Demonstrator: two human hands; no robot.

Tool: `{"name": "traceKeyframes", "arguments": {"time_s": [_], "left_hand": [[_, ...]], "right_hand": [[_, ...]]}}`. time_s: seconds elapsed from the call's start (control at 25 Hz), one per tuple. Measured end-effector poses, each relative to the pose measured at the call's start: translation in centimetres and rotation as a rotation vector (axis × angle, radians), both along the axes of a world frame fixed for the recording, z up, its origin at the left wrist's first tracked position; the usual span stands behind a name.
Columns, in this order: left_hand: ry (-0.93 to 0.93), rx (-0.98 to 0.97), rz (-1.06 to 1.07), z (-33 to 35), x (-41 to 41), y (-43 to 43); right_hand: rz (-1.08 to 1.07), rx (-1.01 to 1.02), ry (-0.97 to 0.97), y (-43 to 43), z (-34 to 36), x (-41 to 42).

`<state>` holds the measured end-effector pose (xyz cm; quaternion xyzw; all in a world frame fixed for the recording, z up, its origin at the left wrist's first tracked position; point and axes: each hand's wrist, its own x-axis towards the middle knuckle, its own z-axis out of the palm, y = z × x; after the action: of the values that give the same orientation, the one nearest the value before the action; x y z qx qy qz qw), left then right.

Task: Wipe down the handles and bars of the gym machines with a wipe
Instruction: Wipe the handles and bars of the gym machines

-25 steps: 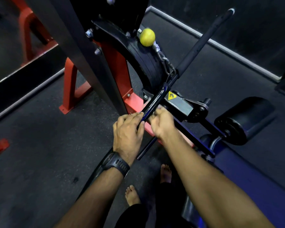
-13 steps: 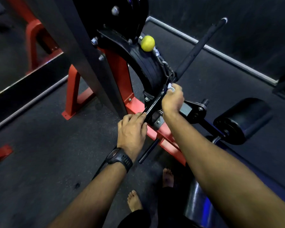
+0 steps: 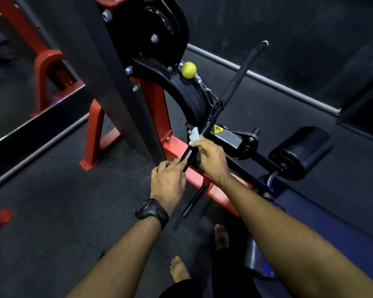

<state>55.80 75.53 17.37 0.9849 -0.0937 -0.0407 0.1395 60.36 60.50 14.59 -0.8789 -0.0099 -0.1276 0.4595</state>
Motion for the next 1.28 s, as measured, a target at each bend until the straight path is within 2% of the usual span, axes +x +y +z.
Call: {"name": "traceKeyframes", "arguments": {"time_s": [0.16, 0.32, 0.48, 0.64, 0.84, 1.04, 1.28], "left_hand": [[0.032, -0.026, -0.048, 2.2, -2.6, 0.8], [0.046, -0.042, -0.14, 4.4, -5.3, -0.9], [0.008, -0.049, -0.275, 7.2, -8.3, -5.1], [-0.035, -0.119, -0.405, 10.4, -14.4, -12.0], [-0.015, -0.212, -0.622, 11.6, -29.3, -20.8], [-0.092, -0.046, -0.978, 12.3, -43.4, -28.3], [-0.054, -0.03, -1.182, 13.0, -54.2, -40.8]], "right_hand": [[-0.099, 0.065, 0.297, -0.9, 1.5, -5.3], [-0.256, 0.047, 0.368, -4.4, 5.2, -9.8], [-0.417, 0.174, 0.346, -9.6, 10.1, -15.2], [-0.508, 0.133, 0.344, -15.7, 13.9, -27.4], [-0.77, 0.182, 0.274, -21.8, 16.3, -47.8], [-1.016, 0.151, 0.237, -26.0, 18.0, -64.7], [-1.242, 0.137, 0.22, -34.3, 17.5, -79.3]]}}
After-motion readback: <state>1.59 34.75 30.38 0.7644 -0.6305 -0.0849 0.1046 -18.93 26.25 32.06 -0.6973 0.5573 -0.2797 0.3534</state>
